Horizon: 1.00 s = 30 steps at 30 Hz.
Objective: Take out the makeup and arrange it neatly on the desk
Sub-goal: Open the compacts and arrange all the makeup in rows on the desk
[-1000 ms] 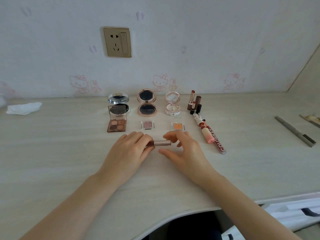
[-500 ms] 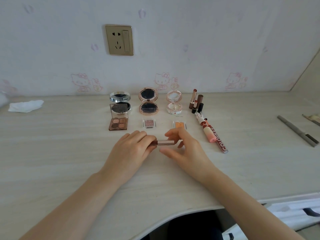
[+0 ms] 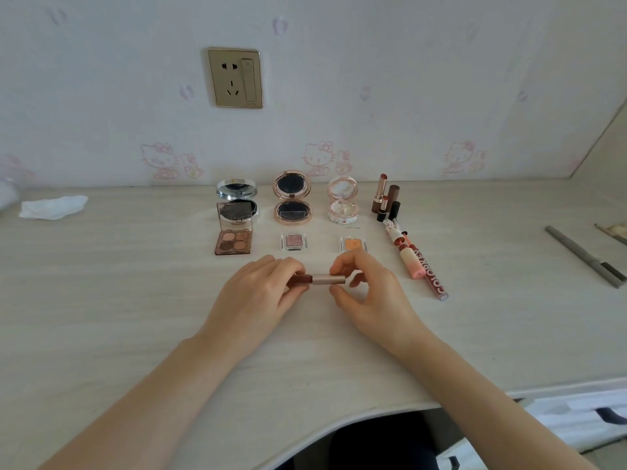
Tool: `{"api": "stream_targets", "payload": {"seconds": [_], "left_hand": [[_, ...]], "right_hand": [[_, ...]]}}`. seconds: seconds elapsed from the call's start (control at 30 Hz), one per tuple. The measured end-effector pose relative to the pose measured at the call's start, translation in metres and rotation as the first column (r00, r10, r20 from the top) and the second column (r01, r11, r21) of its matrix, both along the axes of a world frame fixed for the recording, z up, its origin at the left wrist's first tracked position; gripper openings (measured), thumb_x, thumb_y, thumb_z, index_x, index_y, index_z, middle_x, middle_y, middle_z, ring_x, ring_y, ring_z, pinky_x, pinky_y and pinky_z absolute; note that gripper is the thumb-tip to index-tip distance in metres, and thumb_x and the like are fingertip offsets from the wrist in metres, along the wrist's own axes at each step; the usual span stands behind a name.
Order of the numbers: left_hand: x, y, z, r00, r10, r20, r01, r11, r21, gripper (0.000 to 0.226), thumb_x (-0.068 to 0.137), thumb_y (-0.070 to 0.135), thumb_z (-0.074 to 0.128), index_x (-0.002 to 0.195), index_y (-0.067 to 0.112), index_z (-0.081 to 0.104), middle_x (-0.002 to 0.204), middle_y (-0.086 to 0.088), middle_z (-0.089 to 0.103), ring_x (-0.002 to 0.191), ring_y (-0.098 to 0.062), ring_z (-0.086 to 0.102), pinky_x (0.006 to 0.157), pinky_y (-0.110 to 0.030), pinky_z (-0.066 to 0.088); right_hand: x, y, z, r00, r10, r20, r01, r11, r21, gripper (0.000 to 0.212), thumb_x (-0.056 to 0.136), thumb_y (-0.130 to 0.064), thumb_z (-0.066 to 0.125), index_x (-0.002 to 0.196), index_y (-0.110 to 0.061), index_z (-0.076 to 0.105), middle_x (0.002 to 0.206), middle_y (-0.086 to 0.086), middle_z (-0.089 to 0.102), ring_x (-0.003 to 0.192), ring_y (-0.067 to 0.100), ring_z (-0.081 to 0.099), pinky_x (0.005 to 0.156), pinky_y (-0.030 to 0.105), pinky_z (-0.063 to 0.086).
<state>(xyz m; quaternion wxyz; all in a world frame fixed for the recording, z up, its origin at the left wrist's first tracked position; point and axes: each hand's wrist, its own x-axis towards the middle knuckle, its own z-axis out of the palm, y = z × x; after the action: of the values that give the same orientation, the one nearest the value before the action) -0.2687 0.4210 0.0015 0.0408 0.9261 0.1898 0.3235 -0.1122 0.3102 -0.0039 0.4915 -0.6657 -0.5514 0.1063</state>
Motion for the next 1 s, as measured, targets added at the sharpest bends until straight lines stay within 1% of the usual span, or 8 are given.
{"api": "stream_targets", "payload": {"seconds": [0.1, 0.13, 0.4, 0.53, 0.7, 0.8, 0.9, 1.0], "left_hand": [[-0.0015, 0.0008, 0.001, 0.999, 0.031, 0.013, -0.03, 0.999, -0.026, 0.016, 0.082, 0.027, 0.071, 0.087, 0.014, 0.064, 0.07, 0.002, 0.056, 0.063, -0.02, 0.055, 0.057, -0.027, 0.039], [-0.0013, 0.0005, 0.0012, 1.0, 0.024, 0.013, -0.024, 1.0, -0.011, 0.015, 0.081, 0.026, 0.071, 0.086, 0.014, 0.064, 0.069, 0.003, 0.056, 0.062, -0.019, 0.054, 0.057, -0.027, 0.039], [-0.0018, 0.0007, 0.0019, 1.0, -0.005, 0.008, 0.004, 1.0, 0.012, 0.014, 0.078, 0.021, 0.077, 0.082, 0.012, 0.066, 0.066, 0.004, 0.059, 0.061, -0.019, 0.055, 0.058, -0.026, 0.035], [-0.0013, 0.0005, 0.0018, 1.0, -0.022, 0.0, 0.022, 1.0, 0.01, 0.014, 0.08, 0.023, 0.074, 0.084, 0.013, 0.066, 0.07, 0.005, 0.062, 0.065, -0.018, 0.057, 0.057, -0.025, 0.04], [-0.0011, -0.0001, 0.002, 0.999, -0.035, 0.006, 0.035, 0.999, 0.015, 0.013, 0.082, 0.024, 0.071, 0.085, 0.012, 0.067, 0.072, 0.003, 0.062, 0.067, -0.021, 0.058, 0.056, -0.035, 0.048], [-0.0015, 0.0015, 0.002, 0.999, -0.032, -0.002, 0.032, 0.999, 0.016, 0.013, 0.082, 0.023, 0.073, 0.085, 0.011, 0.067, 0.072, 0.002, 0.061, 0.066, -0.021, 0.058, 0.055, -0.036, 0.048], [-0.0026, 0.0024, 0.002, 1.0, -0.029, 0.013, 0.029, 1.0, -0.012, 0.012, 0.082, 0.022, 0.072, 0.086, 0.012, 0.067, 0.074, 0.003, 0.061, 0.067, -0.019, 0.058, 0.056, -0.033, 0.048], [-0.0031, 0.0024, 0.0019, 0.999, -0.026, 0.026, 0.027, 0.999, -0.029, 0.013, 0.083, 0.024, 0.071, 0.088, 0.013, 0.067, 0.076, 0.004, 0.062, 0.068, -0.018, 0.058, 0.058, -0.034, 0.049]], "right_hand": [[-0.0008, -0.0006, 0.0019, 0.999, -0.016, -0.03, 0.014, 0.998, -0.062, 0.004, 0.091, -0.029, 0.058, 0.09, -0.026, 0.06, 0.084, -0.016, 0.061, 0.083, 0.002, 0.053, 0.072, 0.012, 0.039], [-0.001, -0.0009, 0.002, 1.0, -0.02, -0.005, 0.02, 0.997, -0.073, 0.017, 0.094, -0.033, 0.051, 0.083, -0.025, 0.061, 0.078, -0.018, 0.061, 0.08, 0.0, 0.052, 0.069, 0.011, 0.038], [0.0009, -0.0013, -0.0004, 1.0, 0.007, 0.012, -0.007, 0.999, -0.042, 0.02, 0.083, -0.007, 0.059, 0.091, -0.024, 0.058, 0.087, -0.012, 0.059, 0.085, 0.009, 0.053, 0.075, 0.024, 0.043], [0.0012, -0.0028, 0.0004, 0.999, -0.032, -0.038, 0.031, 0.999, -0.031, 0.012, 0.086, -0.03, 0.061, 0.097, -0.027, 0.058, 0.089, -0.016, 0.061, 0.087, 0.005, 0.056, 0.073, 0.016, 0.041], [0.0012, -0.0002, 0.001, 0.998, -0.06, 0.033, 0.063, 0.993, -0.1, 0.033, 0.096, -0.036, 0.046, 0.067, -0.026, 0.058, 0.064, -0.023, 0.058, 0.067, 0.0, 0.05, 0.06, 0.01, 0.035], [0.0019, 0.001, -0.0015, 0.999, -0.036, 0.018, 0.037, 0.997, -0.067, 0.011, 0.09, -0.019, 0.057, 0.083, -0.028, 0.061, 0.076, -0.011, 0.062, 0.074, 0.004, 0.053, 0.065, 0.016, 0.041], [0.0018, 0.0, -0.0016, 1.0, -0.023, -0.009, 0.022, 0.998, -0.05, 0.023, 0.082, -0.008, 0.062, 0.096, -0.026, 0.058, 0.089, -0.011, 0.059, 0.082, 0.007, 0.054, 0.071, 0.022, 0.044], [0.0015, -0.001, -0.0011, 0.998, -0.038, -0.055, 0.035, 0.997, -0.063, 0.019, 0.085, -0.029, 0.065, 0.103, -0.026, 0.058, 0.091, -0.017, 0.061, 0.081, 0.002, 0.055, 0.069, 0.013, 0.04]]}}
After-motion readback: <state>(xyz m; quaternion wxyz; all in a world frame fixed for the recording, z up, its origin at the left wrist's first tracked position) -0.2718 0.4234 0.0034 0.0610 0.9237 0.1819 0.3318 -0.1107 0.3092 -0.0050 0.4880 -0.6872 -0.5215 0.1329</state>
